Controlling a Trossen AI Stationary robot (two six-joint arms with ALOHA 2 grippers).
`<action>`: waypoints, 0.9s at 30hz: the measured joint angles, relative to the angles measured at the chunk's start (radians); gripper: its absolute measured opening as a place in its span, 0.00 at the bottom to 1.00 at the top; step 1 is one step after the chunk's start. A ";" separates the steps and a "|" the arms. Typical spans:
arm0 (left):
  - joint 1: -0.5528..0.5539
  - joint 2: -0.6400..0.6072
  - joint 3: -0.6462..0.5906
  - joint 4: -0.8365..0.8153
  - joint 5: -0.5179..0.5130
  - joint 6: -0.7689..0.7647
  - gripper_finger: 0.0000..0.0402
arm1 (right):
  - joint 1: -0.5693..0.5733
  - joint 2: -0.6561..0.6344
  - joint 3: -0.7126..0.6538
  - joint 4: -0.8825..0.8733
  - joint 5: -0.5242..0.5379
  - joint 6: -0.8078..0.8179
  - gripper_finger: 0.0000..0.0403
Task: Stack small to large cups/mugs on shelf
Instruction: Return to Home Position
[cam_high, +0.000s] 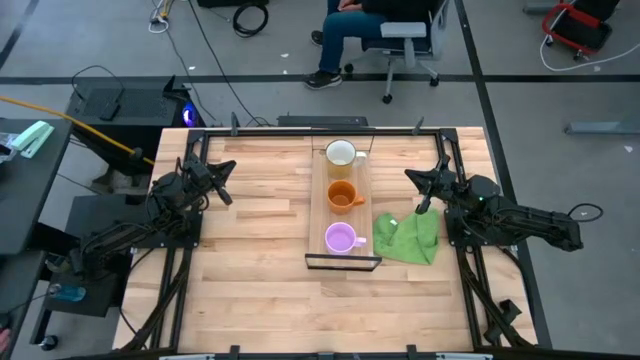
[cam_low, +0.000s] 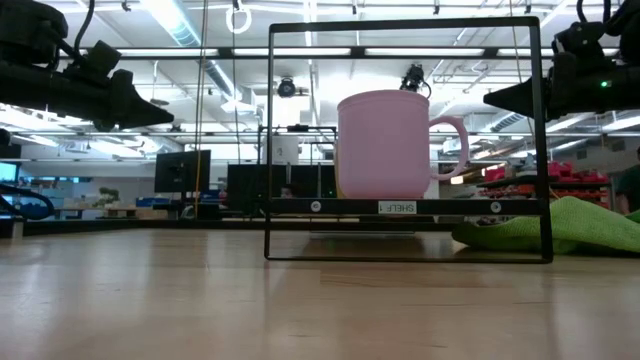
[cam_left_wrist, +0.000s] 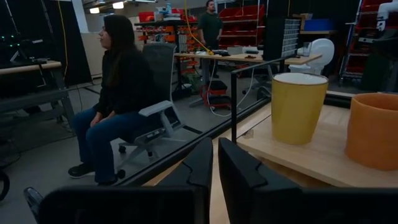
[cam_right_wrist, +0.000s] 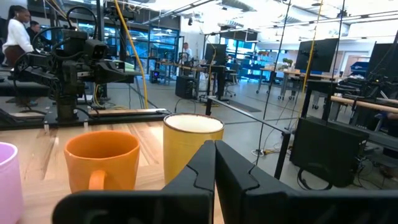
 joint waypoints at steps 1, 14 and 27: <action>0.000 0.000 0.000 0.000 0.000 0.000 0.09 | 0.000 0.000 0.000 0.000 0.000 0.000 0.03; 0.000 0.000 0.000 0.000 0.000 0.000 0.07 | 0.000 0.000 0.000 0.000 0.000 0.000 0.03; 0.000 0.000 0.000 0.000 0.000 0.000 0.08 | 0.000 0.000 0.000 0.000 0.000 0.000 0.03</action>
